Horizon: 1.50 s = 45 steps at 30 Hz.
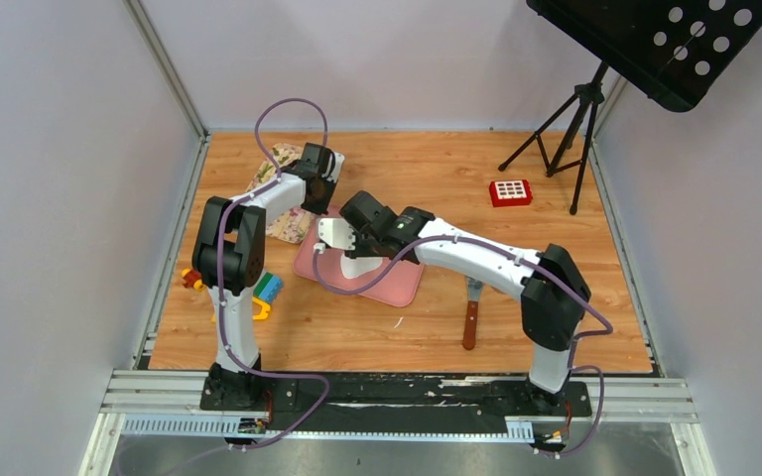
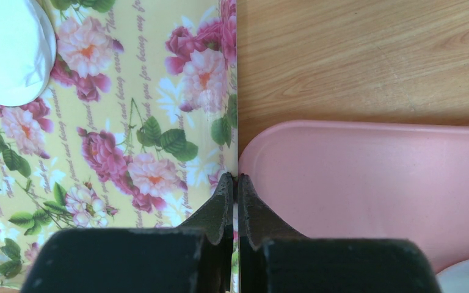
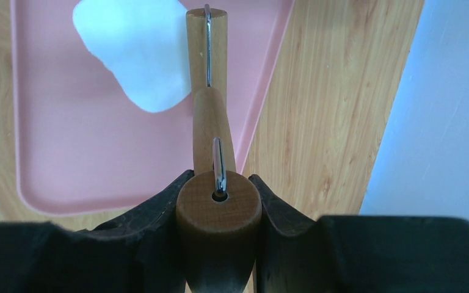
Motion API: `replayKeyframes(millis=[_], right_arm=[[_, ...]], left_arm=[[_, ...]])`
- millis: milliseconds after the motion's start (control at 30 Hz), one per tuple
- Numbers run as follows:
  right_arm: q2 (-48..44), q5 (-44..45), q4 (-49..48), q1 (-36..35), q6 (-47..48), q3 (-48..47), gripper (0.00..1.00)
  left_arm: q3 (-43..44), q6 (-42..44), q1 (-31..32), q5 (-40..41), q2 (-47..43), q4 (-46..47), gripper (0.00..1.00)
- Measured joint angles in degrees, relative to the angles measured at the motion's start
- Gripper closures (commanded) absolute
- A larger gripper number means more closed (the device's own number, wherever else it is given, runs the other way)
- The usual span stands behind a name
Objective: Roll out the dumpling wrappers from the dough
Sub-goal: Flatten out the dough on the work surface.
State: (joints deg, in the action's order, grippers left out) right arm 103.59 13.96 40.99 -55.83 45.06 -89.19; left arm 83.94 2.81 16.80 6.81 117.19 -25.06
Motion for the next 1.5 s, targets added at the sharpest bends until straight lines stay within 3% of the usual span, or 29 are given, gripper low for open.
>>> replayKeyframes(millis=[333, 933, 1500], right_arm=[[5.9, 1.6, -5.0, -1.8, 2.5, 0.0, 1.0], [1.1, 0.7, -5.5, -4.7, 5.4, 7.9, 1.0], [0.3, -0.8, -3.7, -5.1, 6.9, 8.6, 1.0]], left_arm=[[0.0, 0.0, 0.0, 0.0, 0.0, 0.0, 1.0], [-0.2, 0.0, 0.1, 0.0, -0.2, 0.2, 1.0], [-0.3, 0.0, 0.1, 0.1, -0.2, 0.3, 1.0]])
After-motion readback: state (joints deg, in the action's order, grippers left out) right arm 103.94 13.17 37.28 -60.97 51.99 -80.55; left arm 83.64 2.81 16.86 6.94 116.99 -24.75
